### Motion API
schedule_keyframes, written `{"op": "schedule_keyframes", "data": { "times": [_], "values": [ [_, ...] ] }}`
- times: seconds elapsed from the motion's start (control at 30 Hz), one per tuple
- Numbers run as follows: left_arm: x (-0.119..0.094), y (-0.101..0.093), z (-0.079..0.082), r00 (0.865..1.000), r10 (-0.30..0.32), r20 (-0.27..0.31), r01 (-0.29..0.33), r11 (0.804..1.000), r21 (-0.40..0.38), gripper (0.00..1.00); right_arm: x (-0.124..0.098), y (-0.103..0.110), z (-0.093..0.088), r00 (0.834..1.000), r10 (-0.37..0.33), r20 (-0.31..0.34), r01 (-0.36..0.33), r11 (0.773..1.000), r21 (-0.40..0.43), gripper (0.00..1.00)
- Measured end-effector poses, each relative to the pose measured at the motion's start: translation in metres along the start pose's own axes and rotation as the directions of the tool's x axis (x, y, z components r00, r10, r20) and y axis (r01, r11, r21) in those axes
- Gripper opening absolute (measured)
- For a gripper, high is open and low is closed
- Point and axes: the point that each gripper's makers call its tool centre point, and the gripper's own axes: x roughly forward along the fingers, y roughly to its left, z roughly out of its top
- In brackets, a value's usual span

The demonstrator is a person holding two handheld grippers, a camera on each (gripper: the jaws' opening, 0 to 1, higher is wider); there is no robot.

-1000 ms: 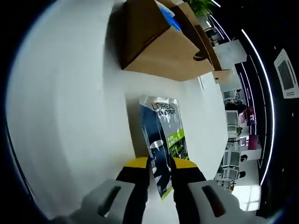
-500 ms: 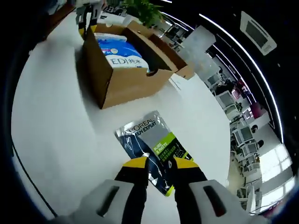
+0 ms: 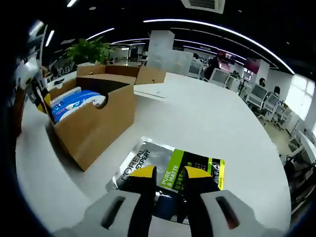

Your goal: Operate the shoe box by opening the lid, removing the specified soft item, and placing it in the target area until the item is outside and the box remains undamaged.

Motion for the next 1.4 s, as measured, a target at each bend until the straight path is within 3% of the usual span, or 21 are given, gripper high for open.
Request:
{"op": "schedule_keyframes", "data": {
  "times": [0.1, 0.13, 0.23, 0.5, 0.77, 0.87, 0.97, 1.4],
  "values": [
    [0.0, -0.001, 0.0, 1.0, 0.0, 0.0, 0.0, 1.0, 0.001, 0.11, 0.005, -0.001, -0.015, 0.998, -0.003, -0.058, 0.004, 1.0, 0.017, 0.21],
    [0.0, -0.001, 0.0, 1.0, -0.001, 0.0, 0.001, 1.0, 0.002, 0.11, 0.005, -0.002, -0.01, 1.0, -0.012, -0.019, 0.013, 0.999, 0.03, 0.21],
    [-0.001, -0.002, 0.0, 1.0, -0.001, 0.001, 0.001, 1.0, 0.001, 0.11, 0.002, 0.001, -0.012, 1.0, 0.009, -0.029, -0.007, 0.996, 0.093, 0.21],
    [-0.001, -0.001, 0.0, 1.0, 0.0, -0.001, 0.0, 1.0, 0.0, 0.11, 0.001, 0.001, -0.013, 0.999, 0.012, -0.032, -0.008, 0.993, 0.117, 0.24],
    [0.0, 0.001, 0.0, 1.0, 0.001, -0.005, -0.001, 1.0, 0.001, 0.11, 0.001, -0.007, -0.016, 0.999, -0.02, -0.042, 0.026, 0.989, 0.147, 0.36],
    [0.0, 0.001, 0.0, 1.0, 0.001, -0.003, -0.001, 1.0, 0.002, 0.11, 0.001, -0.017, -0.018, 0.997, -0.068, -0.039, 0.073, 0.984, 0.163, 0.45],
    [0.0, 0.002, -0.001, 1.0, 0.002, -0.003, -0.002, 1.0, 0.003, 0.11, 0.001, -0.016, -0.018, 0.997, -0.064, -0.031, 0.068, 0.984, 0.166, 0.46],
    [0.0, 0.002, -0.001, 1.0, 0.0, 0.003, 0.0, 1.0, 0.007, 0.11, 0.0, -0.016, -0.012, 0.989, -0.089, -0.115, 0.111, 0.974, 0.198, 0.56]
  ]
}}
